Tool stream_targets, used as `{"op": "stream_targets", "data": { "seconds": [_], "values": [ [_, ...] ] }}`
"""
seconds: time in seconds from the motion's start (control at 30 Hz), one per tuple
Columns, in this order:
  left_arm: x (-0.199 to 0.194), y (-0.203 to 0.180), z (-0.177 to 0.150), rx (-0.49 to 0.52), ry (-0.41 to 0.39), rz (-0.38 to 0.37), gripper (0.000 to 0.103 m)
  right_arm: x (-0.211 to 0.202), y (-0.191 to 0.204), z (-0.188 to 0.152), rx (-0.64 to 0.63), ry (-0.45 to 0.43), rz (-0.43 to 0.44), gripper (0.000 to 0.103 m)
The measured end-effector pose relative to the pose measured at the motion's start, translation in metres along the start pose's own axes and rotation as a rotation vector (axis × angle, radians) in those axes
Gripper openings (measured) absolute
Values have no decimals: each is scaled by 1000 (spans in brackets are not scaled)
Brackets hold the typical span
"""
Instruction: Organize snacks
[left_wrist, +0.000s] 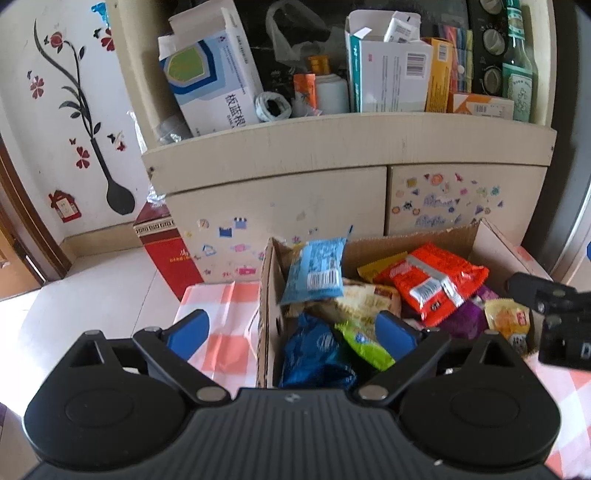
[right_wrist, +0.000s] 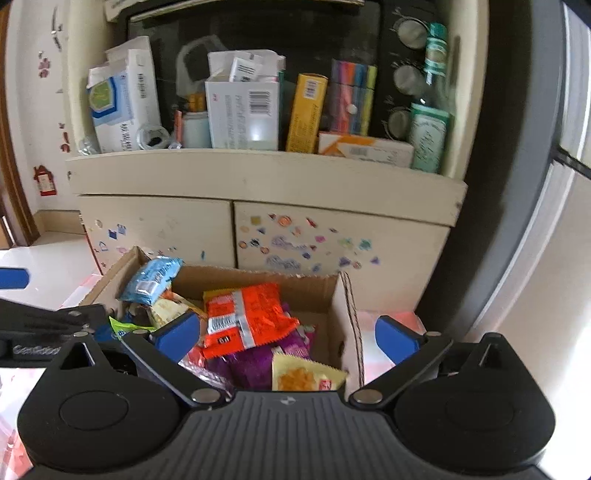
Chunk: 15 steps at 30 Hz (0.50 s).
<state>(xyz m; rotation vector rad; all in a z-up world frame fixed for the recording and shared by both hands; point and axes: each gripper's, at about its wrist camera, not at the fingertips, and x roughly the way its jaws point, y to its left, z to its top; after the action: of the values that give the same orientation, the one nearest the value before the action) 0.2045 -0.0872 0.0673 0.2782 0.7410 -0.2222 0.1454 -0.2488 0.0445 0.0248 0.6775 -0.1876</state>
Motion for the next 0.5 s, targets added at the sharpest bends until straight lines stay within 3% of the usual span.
{"op": "stream_targets", "data": {
  "seconds": [0.23, 0.5],
  "values": [
    [-18, -2, -8, 48, 10, -19, 98, -8, 1, -12, -16, 91, -36, 103],
    [-21, -7, -14, 57, 46, -55, 98, -13, 10, -18, -114, 121, -73, 103]
  ]
}}
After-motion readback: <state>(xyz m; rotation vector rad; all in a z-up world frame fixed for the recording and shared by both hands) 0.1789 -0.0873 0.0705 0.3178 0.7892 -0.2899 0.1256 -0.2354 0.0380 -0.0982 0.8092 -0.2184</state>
